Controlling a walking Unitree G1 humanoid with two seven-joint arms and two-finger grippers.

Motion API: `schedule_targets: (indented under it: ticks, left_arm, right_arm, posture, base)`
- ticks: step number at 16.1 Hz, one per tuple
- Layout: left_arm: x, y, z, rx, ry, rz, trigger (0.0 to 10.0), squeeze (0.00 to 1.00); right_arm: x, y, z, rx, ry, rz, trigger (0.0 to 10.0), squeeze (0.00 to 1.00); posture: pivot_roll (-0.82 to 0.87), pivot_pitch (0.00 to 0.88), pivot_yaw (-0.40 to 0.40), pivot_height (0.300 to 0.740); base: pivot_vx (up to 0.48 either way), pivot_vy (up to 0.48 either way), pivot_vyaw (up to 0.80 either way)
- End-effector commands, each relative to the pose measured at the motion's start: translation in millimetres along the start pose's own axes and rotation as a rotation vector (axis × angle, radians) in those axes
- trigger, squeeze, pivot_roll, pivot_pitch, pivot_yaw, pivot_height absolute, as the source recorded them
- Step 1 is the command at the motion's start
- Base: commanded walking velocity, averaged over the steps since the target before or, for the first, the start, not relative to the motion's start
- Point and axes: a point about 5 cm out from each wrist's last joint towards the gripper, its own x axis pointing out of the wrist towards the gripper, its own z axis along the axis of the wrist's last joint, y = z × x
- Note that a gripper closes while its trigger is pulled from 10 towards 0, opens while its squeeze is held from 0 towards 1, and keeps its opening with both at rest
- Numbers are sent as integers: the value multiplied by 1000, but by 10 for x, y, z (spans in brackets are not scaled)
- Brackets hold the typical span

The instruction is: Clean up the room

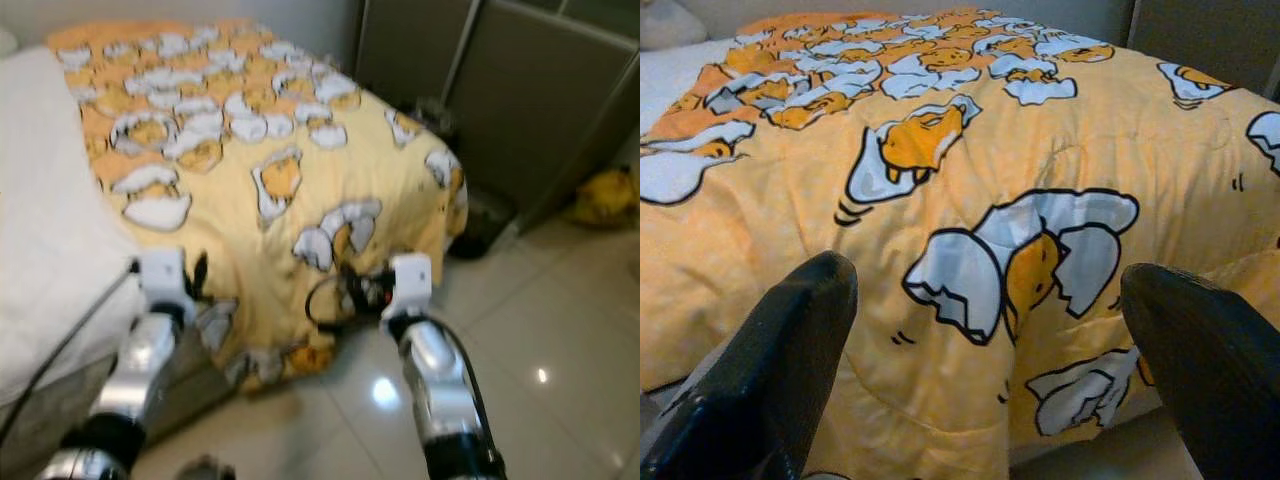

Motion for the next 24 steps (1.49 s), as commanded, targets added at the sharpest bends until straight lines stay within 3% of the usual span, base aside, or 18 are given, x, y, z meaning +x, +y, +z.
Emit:
schedule_targets:
  ticks: [1,5,6,7,9,12,14,19,21,24]
  left_arm:
    - [-10,69,-30,30,20,33,10000,0]
    - [-78,34,11,44,1,61,10000,0]
    - [-134,122,22,64,-8,160,10000,0]
    - [-186,183,29,53,-19,205,10000,1000]
    - [-268,170,207,88,-114,171,10000,1000]
    - [-160,123,213,40,-70,139,10000,1000]
    - [-167,122,208,14,-58,124,10000,1000]
    - [-204,133,87,68,-11,98,10000,1000]
    - [-184,182,47,59,21,132,10000,1000]
    - [-152,138,60,49,18,105,10000,1000]
  right_arm:
    - [6,18,-9,3,-2,1,10000,0]
    - [-30,34,-70,8,5,-1,10000,0]
    - [-70,0,-73,17,-16,-25,10000,0]
    - [-97,-44,-46,38,-46,-53,10000,0]
    - [-145,-138,26,44,-104,-109,10000,0]
    - [-60,-94,-17,63,-75,-85,10000,0]
    - [-26,-69,-38,80,-65,-74,10000,0]
    - [-2,-68,-57,87,-55,-56,10000,0]
    - [-11,-52,-76,78,-47,-47,10000,0]
    - [27,-12,-65,55,-40,-15,10000,0]
  posture:
    - [51,0,-30,740]
    - [61,0,-30,740]
    - [63,0,-31,740]
    - [64,0,-34,740]
    - [83,0,-44,740]
    - [96,0,-45,740]
    - [96,0,-42,740]
    - [85,0,-25,740]
    - [80,0,-24,740]
    - [70,0,-26,740]
  base:
    - [0,0,494]
    - [0,0,475]
    - [0,0,475]
    - [0,-446,481]
    - [0,-141,503]
    - [0,0,508]
    - [0,-240,513]
    - [0,-282,508]
    - [0,-469,509]
    - [0,-469,506]
